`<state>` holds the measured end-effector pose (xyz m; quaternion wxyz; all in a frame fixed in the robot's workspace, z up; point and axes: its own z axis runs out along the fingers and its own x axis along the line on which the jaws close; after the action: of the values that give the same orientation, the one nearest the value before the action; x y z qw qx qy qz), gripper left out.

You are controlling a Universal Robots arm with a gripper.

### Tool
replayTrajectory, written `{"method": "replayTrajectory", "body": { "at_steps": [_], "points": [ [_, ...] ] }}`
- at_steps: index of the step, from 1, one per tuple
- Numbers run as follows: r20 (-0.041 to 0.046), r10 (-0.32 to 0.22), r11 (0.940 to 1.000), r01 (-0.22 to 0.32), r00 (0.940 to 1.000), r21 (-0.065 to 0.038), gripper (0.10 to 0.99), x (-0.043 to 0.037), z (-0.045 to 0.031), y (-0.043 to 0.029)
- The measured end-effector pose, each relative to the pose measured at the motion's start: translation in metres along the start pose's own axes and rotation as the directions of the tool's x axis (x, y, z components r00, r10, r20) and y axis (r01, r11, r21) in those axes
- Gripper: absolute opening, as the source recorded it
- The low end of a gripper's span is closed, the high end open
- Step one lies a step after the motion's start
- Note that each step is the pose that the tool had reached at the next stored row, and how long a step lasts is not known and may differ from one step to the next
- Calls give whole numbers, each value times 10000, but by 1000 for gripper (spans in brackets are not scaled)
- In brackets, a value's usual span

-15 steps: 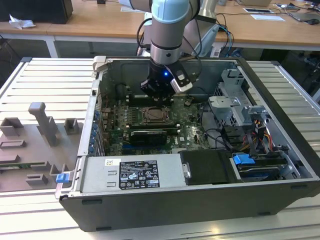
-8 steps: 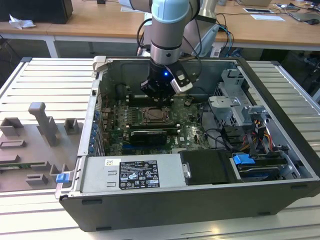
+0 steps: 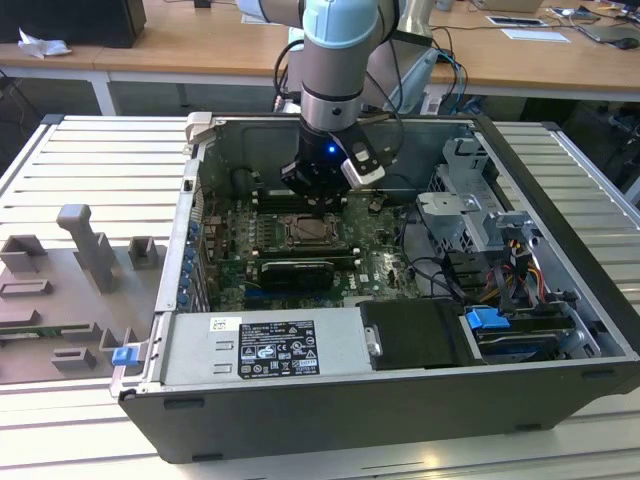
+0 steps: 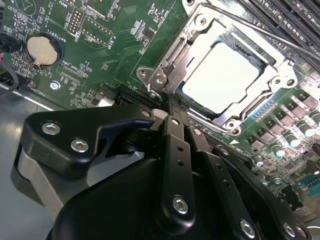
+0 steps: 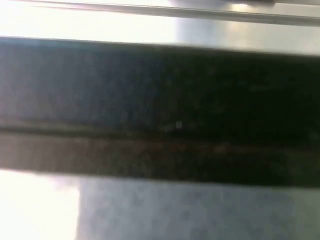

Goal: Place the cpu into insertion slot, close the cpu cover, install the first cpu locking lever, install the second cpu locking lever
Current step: 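Install the first cpu locking lever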

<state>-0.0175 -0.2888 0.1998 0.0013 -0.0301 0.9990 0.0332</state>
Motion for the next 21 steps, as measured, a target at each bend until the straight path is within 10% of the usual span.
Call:
{"method": "replayTrajectory", "body": {
  "at_steps": [21],
  "points": [
    [5,1,10000,-1,10000,-26,106,0,-127,-31]
  ]
}}
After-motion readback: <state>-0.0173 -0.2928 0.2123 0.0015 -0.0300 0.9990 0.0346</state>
